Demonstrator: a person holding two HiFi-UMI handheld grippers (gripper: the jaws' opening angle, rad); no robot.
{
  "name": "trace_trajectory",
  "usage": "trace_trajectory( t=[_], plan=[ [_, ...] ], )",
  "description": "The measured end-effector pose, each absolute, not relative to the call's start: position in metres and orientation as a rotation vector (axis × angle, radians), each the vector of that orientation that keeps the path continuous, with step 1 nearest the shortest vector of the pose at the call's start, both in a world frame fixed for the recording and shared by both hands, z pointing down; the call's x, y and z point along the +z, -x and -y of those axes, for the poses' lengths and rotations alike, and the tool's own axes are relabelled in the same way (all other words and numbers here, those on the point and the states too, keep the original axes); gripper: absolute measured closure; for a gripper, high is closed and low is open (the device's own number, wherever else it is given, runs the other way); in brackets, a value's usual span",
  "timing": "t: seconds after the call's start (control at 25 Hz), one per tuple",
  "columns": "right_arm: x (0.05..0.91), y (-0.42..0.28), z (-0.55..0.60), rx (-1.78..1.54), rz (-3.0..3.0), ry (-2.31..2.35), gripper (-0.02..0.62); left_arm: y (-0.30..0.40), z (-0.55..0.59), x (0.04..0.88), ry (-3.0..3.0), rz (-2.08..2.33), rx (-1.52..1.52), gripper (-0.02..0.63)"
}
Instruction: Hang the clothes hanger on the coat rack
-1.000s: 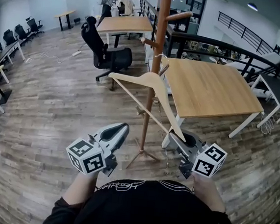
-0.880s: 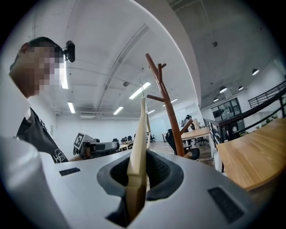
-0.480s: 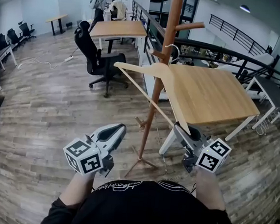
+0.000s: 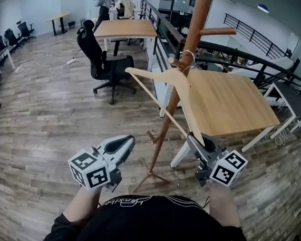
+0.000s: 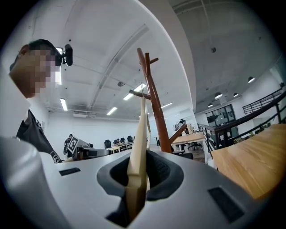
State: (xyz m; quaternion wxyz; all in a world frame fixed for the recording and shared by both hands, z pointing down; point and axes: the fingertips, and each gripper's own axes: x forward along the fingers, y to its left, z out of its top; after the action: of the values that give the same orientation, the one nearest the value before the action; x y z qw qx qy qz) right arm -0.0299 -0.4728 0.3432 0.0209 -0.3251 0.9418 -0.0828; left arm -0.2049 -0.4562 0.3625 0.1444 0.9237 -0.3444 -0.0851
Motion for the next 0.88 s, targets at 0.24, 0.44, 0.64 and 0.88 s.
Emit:
trace_trajectory(
  t=[0.24, 0.44, 0.64, 0.88],
  plan=[
    [0.356, 0.032, 0.483, -0.279, -2.922, 1.025, 0.531, 0.209, 0.468, 0.371, -2.651, 0.982, -0.229, 0.592],
    [0.366, 0.032, 0.488, -0.307, -2.91, 1.028, 0.529, 0.21, 0.474, 0.379, -2.638, 0.974, -0.217, 0.592],
    [0.375, 0.033, 0.49, -0.327, -2.913, 1.027, 0.529, 0.21, 0.477, 0.387, -2.625, 0.971, -0.189, 0.592],
    [0.384, 0.034, 0.494, -0.321, -2.919, 1.035, 0.529, 0.21, 0.479, 0.392, -2.614, 0.981, -0.169, 0.592]
  ],
)
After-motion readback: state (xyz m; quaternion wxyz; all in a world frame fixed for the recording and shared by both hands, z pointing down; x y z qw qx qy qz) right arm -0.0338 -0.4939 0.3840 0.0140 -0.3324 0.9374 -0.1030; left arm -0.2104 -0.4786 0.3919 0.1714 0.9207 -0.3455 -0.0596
